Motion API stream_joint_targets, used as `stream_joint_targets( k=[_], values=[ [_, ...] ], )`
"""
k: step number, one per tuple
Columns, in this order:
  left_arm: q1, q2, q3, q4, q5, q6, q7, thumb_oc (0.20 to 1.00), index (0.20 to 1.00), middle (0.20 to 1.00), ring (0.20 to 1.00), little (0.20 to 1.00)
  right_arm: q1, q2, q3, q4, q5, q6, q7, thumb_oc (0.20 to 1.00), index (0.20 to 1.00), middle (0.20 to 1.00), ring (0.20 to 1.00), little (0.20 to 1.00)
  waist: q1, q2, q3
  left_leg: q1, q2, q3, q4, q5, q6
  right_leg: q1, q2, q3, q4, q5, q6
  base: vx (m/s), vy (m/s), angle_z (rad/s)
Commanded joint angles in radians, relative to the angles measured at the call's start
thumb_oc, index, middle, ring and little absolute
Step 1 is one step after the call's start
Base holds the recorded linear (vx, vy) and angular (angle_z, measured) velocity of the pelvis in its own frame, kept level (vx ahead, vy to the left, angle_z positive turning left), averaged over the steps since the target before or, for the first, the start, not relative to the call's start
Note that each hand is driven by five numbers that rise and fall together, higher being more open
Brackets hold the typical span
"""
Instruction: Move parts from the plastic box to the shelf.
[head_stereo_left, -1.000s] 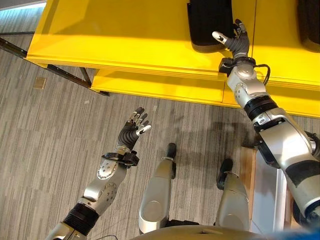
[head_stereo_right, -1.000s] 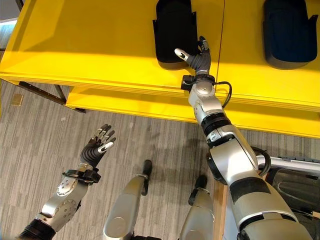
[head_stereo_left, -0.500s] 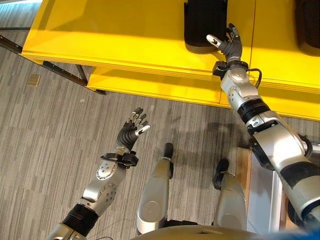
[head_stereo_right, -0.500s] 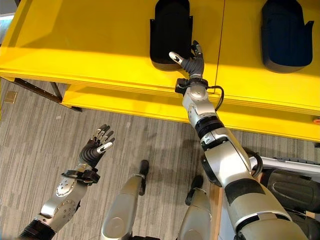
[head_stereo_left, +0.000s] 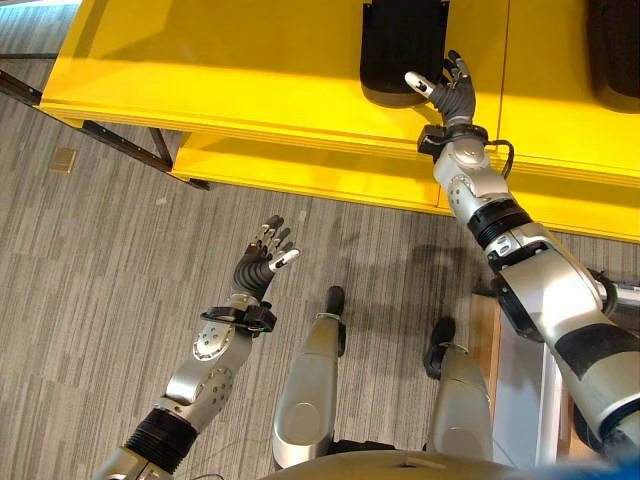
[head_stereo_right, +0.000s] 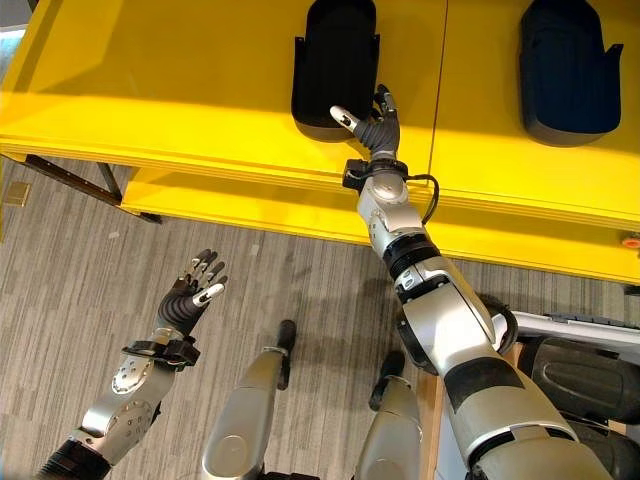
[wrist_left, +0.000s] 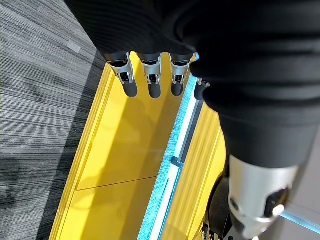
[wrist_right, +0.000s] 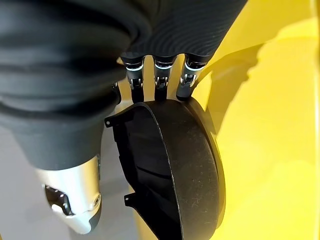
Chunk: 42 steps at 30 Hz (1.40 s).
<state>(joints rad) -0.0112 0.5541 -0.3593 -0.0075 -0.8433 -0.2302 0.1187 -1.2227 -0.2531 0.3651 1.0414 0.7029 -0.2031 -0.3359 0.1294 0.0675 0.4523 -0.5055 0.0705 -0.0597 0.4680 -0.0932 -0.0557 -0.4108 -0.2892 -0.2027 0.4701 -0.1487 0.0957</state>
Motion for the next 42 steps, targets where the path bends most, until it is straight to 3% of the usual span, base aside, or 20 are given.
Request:
stream_joint_targets(
  k=[1,6,11,15,20,21,22,26,29,32,33,35,37,42],
  values=[
    [0.015,0.031,0.037,-0.093,0.002,-0.063,0.007,1.000,1.000,1.000,1.000,1.000,-0.018,0.031,-0.001,0.006,0.038,-0.008,0.017,1.000,1.000,1.000,1.000,1.000,0.053,-0.039,0.034,-0.010,0.071,-0.028,0.054,-0.017,-0.042,0.077,-0.063,0.058,0.006,0.054,0.044,0.00,0.000,0.00],
    [0.017,0.031,0.036,-0.089,0.000,-0.062,0.009,1.000,1.000,1.000,1.000,1.000,-0.010,0.028,0.000,-0.021,0.028,-0.014,0.007,1.000,1.000,1.000,1.000,1.000,0.048,-0.045,0.035,-0.009,0.075,-0.027,0.059,-0.020,-0.041,0.073,-0.059,0.065,0.007,0.056,0.042,0.00,0.000,0.00],
    [0.019,0.017,0.044,-0.082,0.007,-0.066,0.008,1.000,1.000,1.000,1.000,1.000,0.079,-0.072,-0.015,-0.130,-0.017,-0.026,-0.012,1.000,1.000,1.000,1.000,1.000,0.025,-0.056,0.036,0.000,0.084,-0.023,0.055,-0.020,-0.043,0.071,-0.055,0.073,0.009,0.057,0.044,0.00,-0.004,-0.01],
    [0.022,0.004,0.053,-0.085,0.030,-0.067,-0.010,1.000,1.000,1.000,1.000,1.000,0.300,-0.168,-0.083,-0.314,-0.033,-0.056,0.000,1.000,1.000,1.000,1.000,1.000,-0.014,-0.067,0.031,0.017,0.098,-0.018,0.050,-0.019,-0.048,0.072,-0.048,0.080,0.011,0.054,0.045,0.00,-0.024,-0.17],
    [-0.024,0.017,0.032,-0.105,0.134,-0.070,-0.027,1.000,1.000,1.000,1.000,1.000,0.538,-0.195,-0.148,-0.531,-0.070,-0.083,0.027,1.000,1.000,1.000,1.000,1.000,-0.053,-0.074,0.021,0.038,0.115,-0.010,0.044,-0.018,-0.058,0.074,-0.042,0.092,0.020,0.042,0.047,0.00,-0.029,-0.19],
    [-0.043,0.035,0.037,-0.117,0.237,-0.075,-0.019,1.000,1.000,1.000,1.000,1.000,0.643,-0.194,-0.164,-0.632,-0.076,-0.096,0.051,1.000,1.000,1.000,1.000,1.000,-0.071,-0.079,0.016,0.050,0.124,-0.007,0.040,-0.018,-0.063,0.074,-0.040,0.095,0.020,0.040,0.047,0.00,0.000,0.00],
    [-0.042,0.035,0.036,-0.117,0.238,-0.074,-0.018,1.000,1.000,1.000,1.000,1.000,0.645,-0.194,-0.165,-0.633,-0.076,-0.096,0.051,1.000,1.000,1.000,1.000,1.000,-0.070,-0.079,0.015,0.050,0.124,-0.007,0.040,-0.018,-0.063,0.074,-0.040,0.096,0.020,0.040,0.047,0.00,0.000,0.00],
    [-0.067,0.088,0.062,-0.148,0.474,-0.087,0.023,1.000,1.000,1.000,1.000,1.000,0.808,-0.182,-0.203,-0.813,-0.076,-0.127,0.099,1.000,1.000,1.000,1.000,1.000,-0.096,-0.084,0.004,0.060,0.135,-0.003,0.034,-0.012,-0.070,0.069,-0.038,0.105,0.023,0.038,0.048,0.00,-0.012,-0.04],
    [-0.078,0.193,0.118,-0.194,0.823,-0.093,0.103,1.000,1.000,1.000,1.000,1.000,0.946,-0.183,-0.234,-0.962,-0.053,-0.149,0.168,1.000,1.000,1.000,1.000,1.000,-0.115,-0.087,-0.006,0.083,0.148,0.006,0.028,-0.018,-0.080,0.075,-0.036,0.112,0.027,0.028,0.052,0.00,0.000,0.00],
    [-0.069,0.240,0.156,-0.228,0.969,-0.103,0.144,1.000,1.000,1.000,1.000,1.000,1.015,-0.187,-0.237,-1.035,-0.033,-0.151,0.212,1.000,1.000,1.000,1.000,1.000,-0.123,-0.088,-0.012,0.095,0.154,0.011,0.022,-0.016,-0.084,0.080,-0.036,0.115,0.025,0.028,0.054,0.01,-0.003,-0.09],
    [-0.048,0.279,0.200,-0.248,1.088,-0.104,0.156,1.000,1.000,1.000,1.000,1.000,1.092,-0.201,-0.260,-1.125,-0.005,-0.161,0.260,1.000,1.000,1.000,1.000,1.000,-0.133,-0.090,-0.022,0.102,0.155,0.016,0.008,-0.005,-0.086,0.079,-0.035,0.122,0.017,0.038,0.056,0.00,-0.004,-0.18],
    [-0.035,0.290,0.218,-0.256,1.128,-0.108,0.160,1.000,1.000,1.000,1.000,1.000,1.120,-0.207,-0.268,-1.155,0.002,-0.159,0.277,1.000,1.000,1.000,1.000,1.000,-0.135,-0.091,-0.025,0.105,0.156,0.016,0.009,-0.006,-0.088,0.079,-0.035,0.124,0.018,0.037,0.057,0.00,-0.001,-0.08],
    [0.040,0.356,0.328,-0.314,1.291,-0.117,0.192,1.000,1.000,1.000,1.000,1.000,1.223,-0.228,-0.331,-1.233,0.024,-0.164,0.320,1.000,1.000,1.000,1.000,1.000,-0.145,-0.094,-0.039,0.121,0.163,0.021,-0.001,-0.011,-0.095,0.086,-0.033,0.128,0.015,0.033,0.061,0.03,-0.006,-0.01],
    [0.093,0.381,0.408,-0.363,1.369,-0.119,0.200,1.000,1.000,1.000,1.000,1.000,1.280,-0.249,-0.388,-1.300,0.025,-0.166,0.341,1.000,1.000,1.000,1.000,1.000,-0.158,-0.102,-0.055,0.125,0.167,0.024,-0.014,0.004,-0.096,0.087,-0.030,0.133,0.003,0.046,0.062,0.00,-0.001,-0.03]
  ],
)
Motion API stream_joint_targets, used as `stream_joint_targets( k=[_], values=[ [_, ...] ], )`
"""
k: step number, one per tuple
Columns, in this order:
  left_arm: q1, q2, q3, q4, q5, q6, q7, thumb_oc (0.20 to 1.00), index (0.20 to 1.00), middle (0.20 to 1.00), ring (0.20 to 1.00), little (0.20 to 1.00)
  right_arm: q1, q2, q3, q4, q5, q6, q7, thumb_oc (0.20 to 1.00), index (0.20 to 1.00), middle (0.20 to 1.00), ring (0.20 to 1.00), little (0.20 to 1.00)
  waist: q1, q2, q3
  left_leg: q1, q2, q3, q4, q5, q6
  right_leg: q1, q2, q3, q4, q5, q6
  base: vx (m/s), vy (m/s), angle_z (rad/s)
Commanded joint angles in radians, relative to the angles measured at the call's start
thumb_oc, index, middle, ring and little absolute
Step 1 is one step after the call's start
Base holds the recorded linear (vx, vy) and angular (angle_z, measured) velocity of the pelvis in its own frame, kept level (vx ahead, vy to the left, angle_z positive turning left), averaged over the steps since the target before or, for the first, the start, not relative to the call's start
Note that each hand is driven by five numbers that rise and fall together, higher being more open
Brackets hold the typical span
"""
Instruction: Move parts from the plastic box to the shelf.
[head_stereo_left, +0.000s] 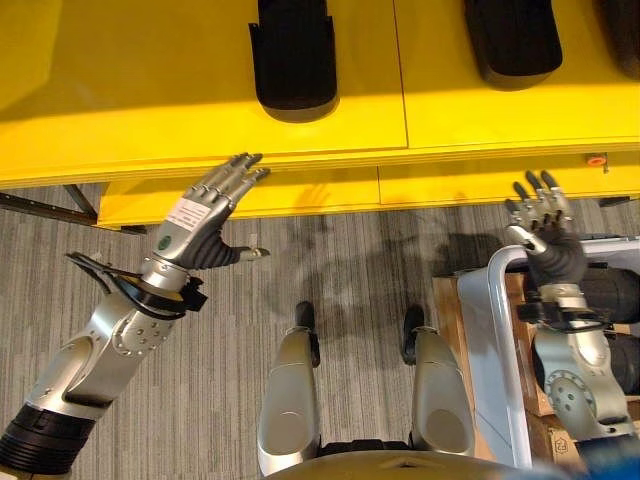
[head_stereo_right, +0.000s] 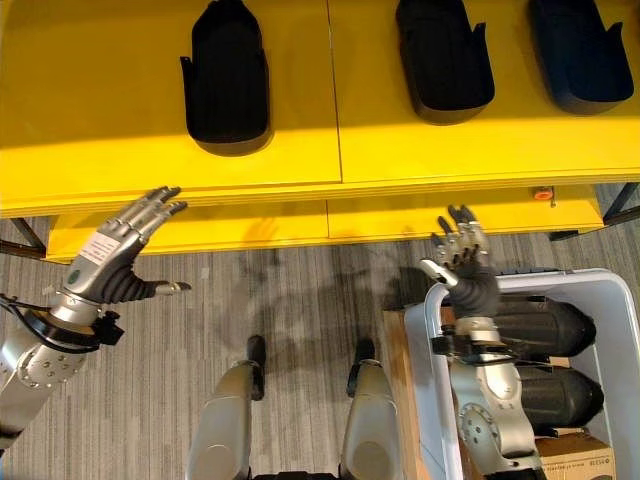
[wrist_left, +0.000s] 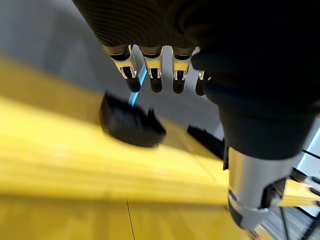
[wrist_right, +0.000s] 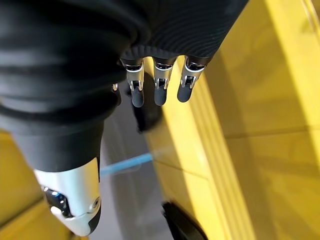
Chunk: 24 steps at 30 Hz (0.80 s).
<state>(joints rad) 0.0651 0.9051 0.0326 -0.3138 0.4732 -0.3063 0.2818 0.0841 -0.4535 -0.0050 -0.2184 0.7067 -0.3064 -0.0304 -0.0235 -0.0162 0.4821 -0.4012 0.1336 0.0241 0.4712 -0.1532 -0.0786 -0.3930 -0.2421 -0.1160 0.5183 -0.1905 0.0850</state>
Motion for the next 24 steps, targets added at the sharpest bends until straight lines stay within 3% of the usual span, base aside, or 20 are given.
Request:
stream_joint_targets(
  k=[1,9,24],
  values=[
    [0.017,0.030,0.016,-0.058,0.052,-0.043,0.035,1.000,1.000,1.000,1.000,1.000,-0.025,-0.049,-0.019,-0.041,0.022,-0.063,0.037,1.000,1.000,1.000,1.000,1.000,-0.005,-0.018,-0.085,0.021,0.104,-0.060,-0.018,0.064,-0.073,0.070,-0.077,0.046,-0.045,0.088,0.073,0.00,0.000,0.00],
    [0.016,0.027,0.037,-0.098,0.082,-0.034,-0.012,1.000,1.000,1.000,1.000,1.000,-0.014,-0.050,-0.046,-0.064,0.006,-0.049,0.035,1.000,1.000,1.000,1.000,1.000,-0.012,-0.022,-0.105,0.034,0.105,-0.058,-0.030,0.065,-0.074,0.077,-0.073,0.051,-0.049,0.087,0.072,0.00,0.000,0.00],
    [-0.104,-0.047,-0.048,-0.016,0.045,0.017,-0.088,1.000,1.000,1.000,1.000,1.000,-0.036,-0.015,-0.058,-0.075,-0.032,-0.019,0.011,1.000,1.000,1.000,1.000,1.000,-0.032,-0.029,-0.110,0.035,0.108,-0.054,-0.019,0.061,-0.076,0.063,-0.061,0.075,-0.026,0.078,0.061,0.00,-0.001,-0.02]
  ],
)
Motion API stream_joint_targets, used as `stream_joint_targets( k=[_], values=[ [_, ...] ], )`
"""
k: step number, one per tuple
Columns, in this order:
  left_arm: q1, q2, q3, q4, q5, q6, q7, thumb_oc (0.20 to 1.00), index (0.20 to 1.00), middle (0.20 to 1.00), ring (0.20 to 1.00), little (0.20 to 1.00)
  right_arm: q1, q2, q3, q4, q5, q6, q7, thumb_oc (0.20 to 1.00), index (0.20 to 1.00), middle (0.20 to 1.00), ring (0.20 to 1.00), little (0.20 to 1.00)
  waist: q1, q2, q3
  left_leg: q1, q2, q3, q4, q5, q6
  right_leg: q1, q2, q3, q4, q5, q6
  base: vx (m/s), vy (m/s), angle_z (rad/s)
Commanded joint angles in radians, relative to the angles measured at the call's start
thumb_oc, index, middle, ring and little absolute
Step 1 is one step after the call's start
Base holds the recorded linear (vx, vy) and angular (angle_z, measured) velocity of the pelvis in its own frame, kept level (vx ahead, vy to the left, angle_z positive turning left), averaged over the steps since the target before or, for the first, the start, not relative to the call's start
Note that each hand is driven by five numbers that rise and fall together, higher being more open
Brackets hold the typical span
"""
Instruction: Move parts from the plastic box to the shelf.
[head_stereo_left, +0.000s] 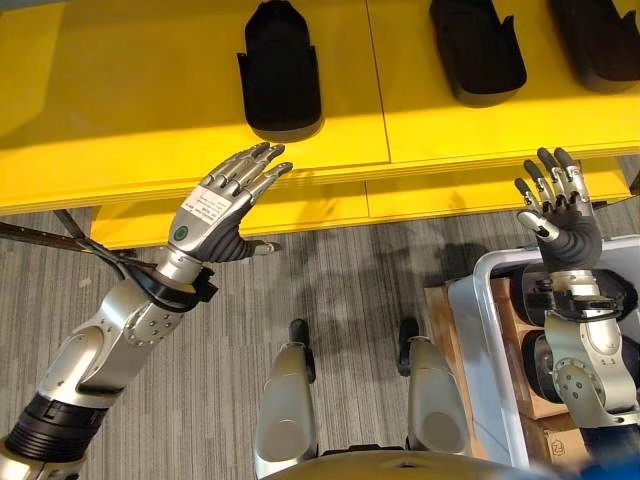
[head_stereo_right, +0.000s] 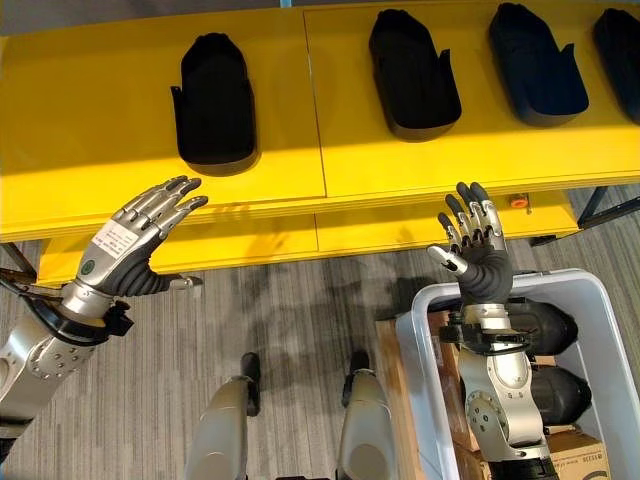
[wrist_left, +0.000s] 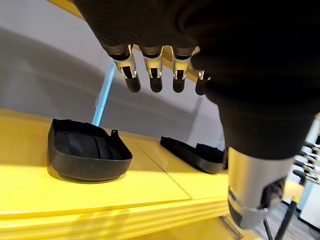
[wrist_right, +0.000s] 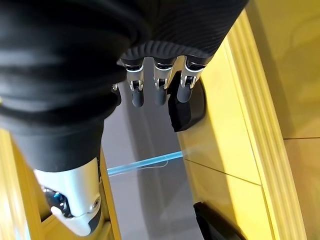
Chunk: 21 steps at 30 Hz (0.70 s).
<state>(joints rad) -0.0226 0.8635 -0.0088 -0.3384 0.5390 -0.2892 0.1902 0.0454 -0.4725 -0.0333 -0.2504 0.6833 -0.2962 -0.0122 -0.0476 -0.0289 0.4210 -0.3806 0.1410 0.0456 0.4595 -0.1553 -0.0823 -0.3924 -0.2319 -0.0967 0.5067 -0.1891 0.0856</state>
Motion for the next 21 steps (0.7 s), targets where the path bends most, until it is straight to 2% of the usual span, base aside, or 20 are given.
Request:
stream_joint_targets(
  k=[1,21],
  values=[
    [-0.029,-0.013,-0.016,0.020,-0.024,0.003,-0.001,1.000,1.000,1.000,1.000,1.000,0.003,0.005,-0.031,-0.044,-0.012,-0.028,-0.010,1.000,1.000,1.000,1.000,1.000,-0.012,-0.019,-0.049,0.014,0.101,-0.076,-0.005,0.063,-0.073,0.062,-0.070,0.057,-0.014,0.077,0.060,0.00,0.000,0.00],
    [-0.190,-0.097,-0.155,0.164,-0.027,0.044,-0.013,1.000,1.000,1.000,1.000,1.000,0.009,0.029,-0.037,-0.055,-0.023,-0.022,-0.026,1.000,1.000,1.000,1.000,1.000,-0.035,-0.032,-0.050,0.009,0.110,-0.066,0.014,0.053,-0.075,0.045,-0.059,0.077,0.001,0.073,0.057,0.00,0.001,-0.01]
  ],
)
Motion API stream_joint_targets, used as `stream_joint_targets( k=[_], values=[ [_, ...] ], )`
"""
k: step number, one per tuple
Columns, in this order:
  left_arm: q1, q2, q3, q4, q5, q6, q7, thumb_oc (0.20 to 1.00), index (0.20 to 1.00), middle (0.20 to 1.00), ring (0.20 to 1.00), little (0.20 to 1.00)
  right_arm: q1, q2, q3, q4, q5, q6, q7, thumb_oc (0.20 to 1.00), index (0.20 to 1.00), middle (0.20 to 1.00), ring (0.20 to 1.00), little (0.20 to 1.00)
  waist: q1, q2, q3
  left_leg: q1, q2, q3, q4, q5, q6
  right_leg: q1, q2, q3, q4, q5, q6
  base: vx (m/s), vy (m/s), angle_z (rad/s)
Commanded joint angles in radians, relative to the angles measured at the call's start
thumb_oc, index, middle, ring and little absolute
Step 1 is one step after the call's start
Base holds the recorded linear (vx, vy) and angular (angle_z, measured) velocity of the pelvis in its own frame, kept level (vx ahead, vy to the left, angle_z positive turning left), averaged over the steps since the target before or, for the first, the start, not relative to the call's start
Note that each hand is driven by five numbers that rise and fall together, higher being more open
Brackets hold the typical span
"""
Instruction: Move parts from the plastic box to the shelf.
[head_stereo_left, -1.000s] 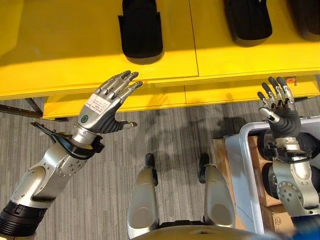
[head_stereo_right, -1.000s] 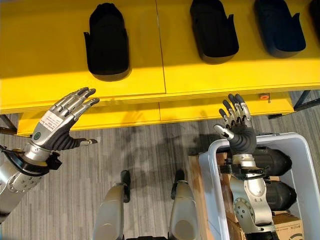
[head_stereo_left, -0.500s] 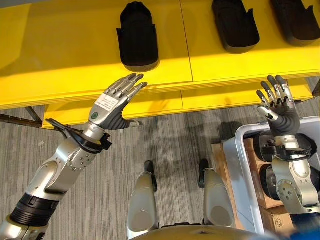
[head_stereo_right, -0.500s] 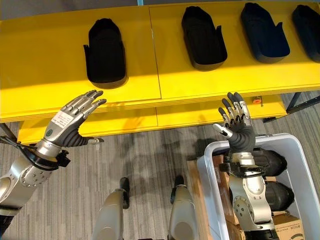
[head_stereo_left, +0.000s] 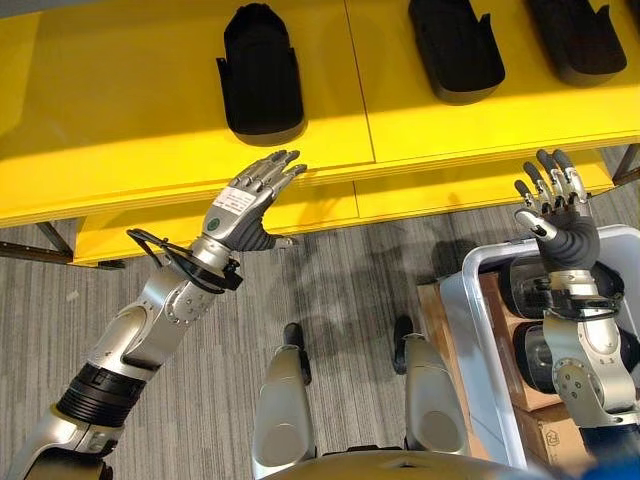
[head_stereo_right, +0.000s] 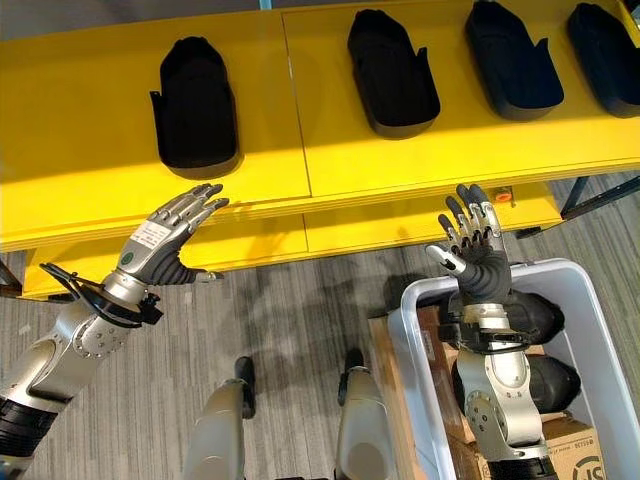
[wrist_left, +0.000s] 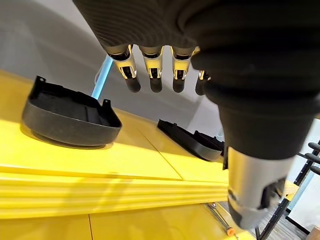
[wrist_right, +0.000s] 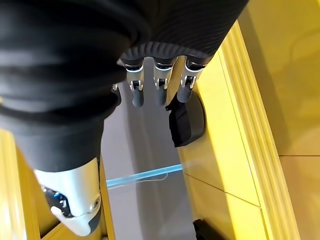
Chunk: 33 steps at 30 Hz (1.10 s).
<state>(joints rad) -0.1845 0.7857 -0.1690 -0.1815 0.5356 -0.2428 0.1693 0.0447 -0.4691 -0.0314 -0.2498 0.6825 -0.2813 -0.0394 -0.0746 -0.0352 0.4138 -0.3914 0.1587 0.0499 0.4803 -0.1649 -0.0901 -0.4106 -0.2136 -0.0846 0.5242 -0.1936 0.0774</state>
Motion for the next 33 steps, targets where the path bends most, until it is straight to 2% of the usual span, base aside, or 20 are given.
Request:
stream_joint_targets(
  k=[1,13,33],
  values=[
    [-0.032,-0.025,-0.001,0.019,-0.024,-0.001,0.007,1.000,1.000,1.000,1.000,1.000,0.010,0.029,-0.037,-0.055,-0.022,-0.036,0.001,1.000,1.000,1.000,1.000,1.000,-0.010,-0.026,-0.043,0.018,0.093,-0.069,-0.004,0.062,-0.067,0.061,-0.077,0.067,-0.015,0.077,0.065,0.00,0.006,-0.04],
    [-0.112,-0.081,-0.028,0.149,-0.021,0.052,0.030,1.000,1.000,1.000,1.000,1.000,0.010,0.036,-0.027,-0.049,-0.020,-0.020,0.001,1.000,1.000,1.000,1.000,1.000,-0.019,-0.031,-0.043,0.007,0.094,-0.069,0.014,0.057,-0.069,0.052,-0.075,0.077,-0.004,0.077,0.062,0.00,0.002,-0.04],
    [-0.213,-0.105,-0.065,0.307,-0.004,0.104,0.041,1.000,1.000,1.000,1.000,1.000,0.013,0.036,-0.006,-0.043,-0.014,0.000,0.011,1.000,1.000,1.000,1.000,1.000,-0.029,-0.031,-0.046,-0.007,0.096,-0.070,0.031,0.055,-0.069,0.035,-0.073,0.086,0.013,0.072,0.060,0.00,0.001,-0.01]
  ],
)
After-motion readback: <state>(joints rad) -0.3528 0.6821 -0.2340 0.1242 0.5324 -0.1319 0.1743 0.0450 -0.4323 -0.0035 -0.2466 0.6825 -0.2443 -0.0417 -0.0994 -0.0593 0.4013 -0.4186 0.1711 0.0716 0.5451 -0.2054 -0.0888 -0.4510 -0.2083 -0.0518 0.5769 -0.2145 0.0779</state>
